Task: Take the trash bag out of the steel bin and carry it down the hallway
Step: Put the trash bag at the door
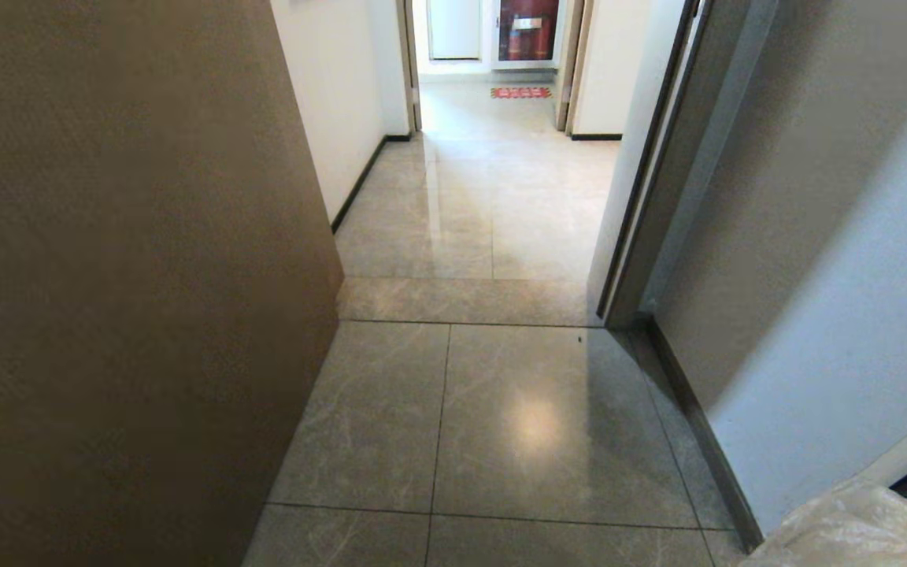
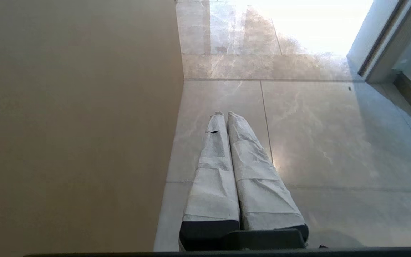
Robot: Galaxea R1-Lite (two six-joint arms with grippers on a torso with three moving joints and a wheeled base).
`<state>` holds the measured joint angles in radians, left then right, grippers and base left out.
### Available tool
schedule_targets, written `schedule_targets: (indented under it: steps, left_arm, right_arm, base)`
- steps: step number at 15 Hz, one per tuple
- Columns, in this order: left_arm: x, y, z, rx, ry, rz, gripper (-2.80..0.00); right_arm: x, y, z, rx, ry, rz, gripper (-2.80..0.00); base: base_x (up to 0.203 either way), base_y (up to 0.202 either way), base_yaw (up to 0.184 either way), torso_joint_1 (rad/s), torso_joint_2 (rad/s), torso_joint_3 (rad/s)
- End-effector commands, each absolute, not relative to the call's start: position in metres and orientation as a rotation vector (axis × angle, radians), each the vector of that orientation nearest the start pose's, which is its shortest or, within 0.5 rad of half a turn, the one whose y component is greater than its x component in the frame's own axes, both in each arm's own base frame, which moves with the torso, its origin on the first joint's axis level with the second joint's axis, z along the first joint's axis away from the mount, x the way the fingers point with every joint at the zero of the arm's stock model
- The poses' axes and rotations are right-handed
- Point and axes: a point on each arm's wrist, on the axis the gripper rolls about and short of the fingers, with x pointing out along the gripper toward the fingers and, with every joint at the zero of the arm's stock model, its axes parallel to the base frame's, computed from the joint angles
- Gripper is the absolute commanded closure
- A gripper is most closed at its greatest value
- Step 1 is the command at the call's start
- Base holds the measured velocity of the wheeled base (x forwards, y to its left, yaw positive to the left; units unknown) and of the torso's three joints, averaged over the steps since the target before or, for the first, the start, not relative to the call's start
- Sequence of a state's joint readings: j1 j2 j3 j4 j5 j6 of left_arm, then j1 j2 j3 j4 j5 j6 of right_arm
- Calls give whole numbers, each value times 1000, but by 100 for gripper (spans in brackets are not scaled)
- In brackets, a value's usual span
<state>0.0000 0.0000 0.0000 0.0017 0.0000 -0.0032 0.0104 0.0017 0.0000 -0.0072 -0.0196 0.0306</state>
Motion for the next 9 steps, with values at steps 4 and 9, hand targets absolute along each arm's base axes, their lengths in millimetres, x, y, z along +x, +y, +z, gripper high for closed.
schedule_targets:
  steps: [4, 9]
  left_arm:
    - [-23, 0, 75, -3, 2, 0, 0]
    - [-23, 0, 75, -3, 2, 1, 0]
  right_arm:
    - [-22, -1, 76, 31, -3, -9, 0]
    - [-22, -1, 76, 31, -3, -9, 0]
  base:
    - [193, 0, 2, 6, 1, 4]
    - [193, 0, 0, 2, 2, 2]
